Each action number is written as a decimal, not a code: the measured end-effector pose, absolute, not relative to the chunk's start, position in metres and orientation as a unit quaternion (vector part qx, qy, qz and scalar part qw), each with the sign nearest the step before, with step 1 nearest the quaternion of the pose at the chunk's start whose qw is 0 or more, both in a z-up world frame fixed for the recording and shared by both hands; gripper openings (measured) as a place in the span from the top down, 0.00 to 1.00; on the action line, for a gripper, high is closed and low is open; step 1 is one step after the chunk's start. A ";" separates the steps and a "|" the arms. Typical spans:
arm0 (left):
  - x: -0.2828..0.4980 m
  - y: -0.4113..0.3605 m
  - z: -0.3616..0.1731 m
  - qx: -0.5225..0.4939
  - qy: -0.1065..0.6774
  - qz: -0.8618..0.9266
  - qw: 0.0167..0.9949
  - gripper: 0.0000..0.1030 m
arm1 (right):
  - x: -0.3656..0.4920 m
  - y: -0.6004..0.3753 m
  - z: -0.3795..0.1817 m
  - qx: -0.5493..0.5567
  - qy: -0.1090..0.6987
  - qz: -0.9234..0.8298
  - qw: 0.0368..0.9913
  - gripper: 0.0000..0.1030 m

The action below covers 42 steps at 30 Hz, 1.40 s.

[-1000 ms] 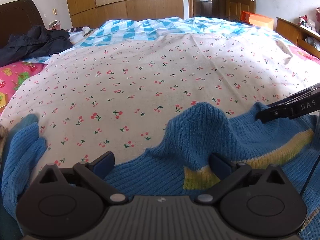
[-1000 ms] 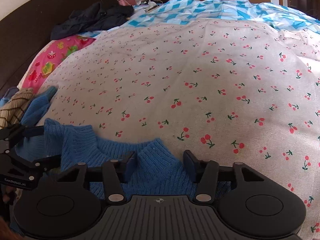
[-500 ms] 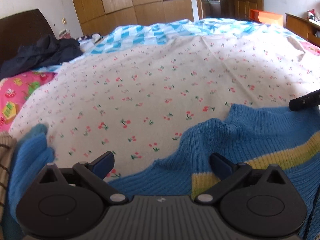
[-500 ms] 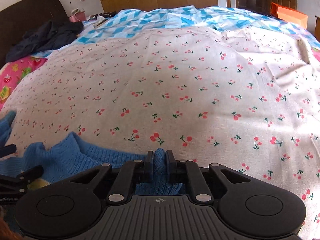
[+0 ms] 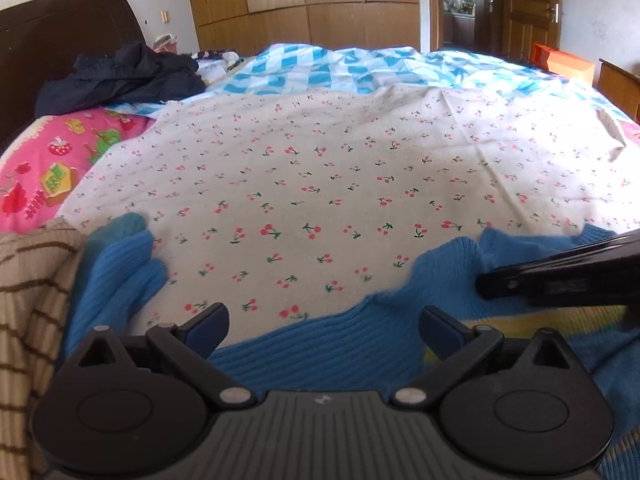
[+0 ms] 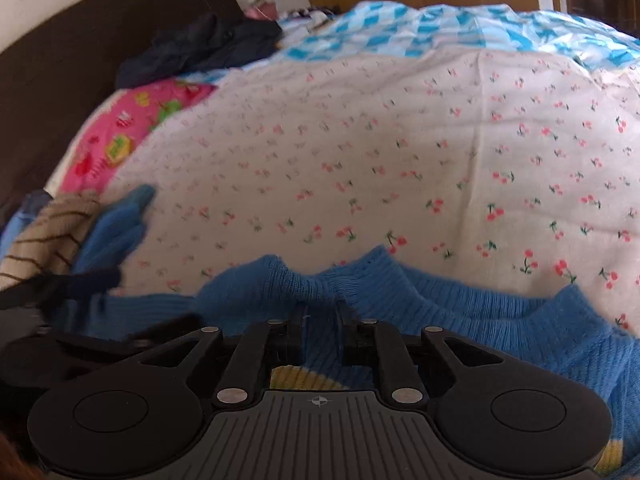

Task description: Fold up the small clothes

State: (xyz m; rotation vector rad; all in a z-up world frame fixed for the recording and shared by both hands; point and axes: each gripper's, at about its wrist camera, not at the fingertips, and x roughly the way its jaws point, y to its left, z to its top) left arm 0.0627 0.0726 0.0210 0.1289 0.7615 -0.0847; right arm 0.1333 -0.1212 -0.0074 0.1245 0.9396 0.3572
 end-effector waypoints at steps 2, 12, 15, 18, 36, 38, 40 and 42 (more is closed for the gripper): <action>0.046 0.084 0.031 0.065 0.362 -0.042 0.929 0.00 | 0.129 -0.118 0.002 0.061 0.444 0.166 0.878 0.85; -0.007 0.159 0.061 0.033 0.346 -0.014 0.937 0.00 | 0.130 -0.021 0.050 0.087 0.439 0.301 0.842 0.76; -0.015 0.175 0.061 0.031 0.345 0.001 0.938 0.00 | 0.150 0.021 0.034 0.131 0.473 0.327 0.808 0.74; -0.020 0.189 0.060 0.020 0.343 0.005 0.939 0.00 | 0.167 0.049 0.016 0.190 0.505 0.327 0.775 0.70; -0.026 0.197 0.065 0.015 0.327 -0.003 0.945 0.00 | 0.168 0.053 0.012 0.296 0.496 0.322 0.750 0.92; -0.026 0.191 0.068 0.014 0.317 -0.023 0.948 0.00 | 0.147 0.014 0.041 0.306 0.464 0.313 0.770 0.92; -0.024 0.180 0.073 0.016 0.305 -0.053 0.951 0.00 | 0.118 -0.034 0.070 0.319 0.423 0.293 0.795 0.92; -0.024 0.167 0.079 0.014 0.288 -0.100 0.952 0.00 | 0.081 -0.080 0.093 0.320 0.392 0.247 0.827 0.92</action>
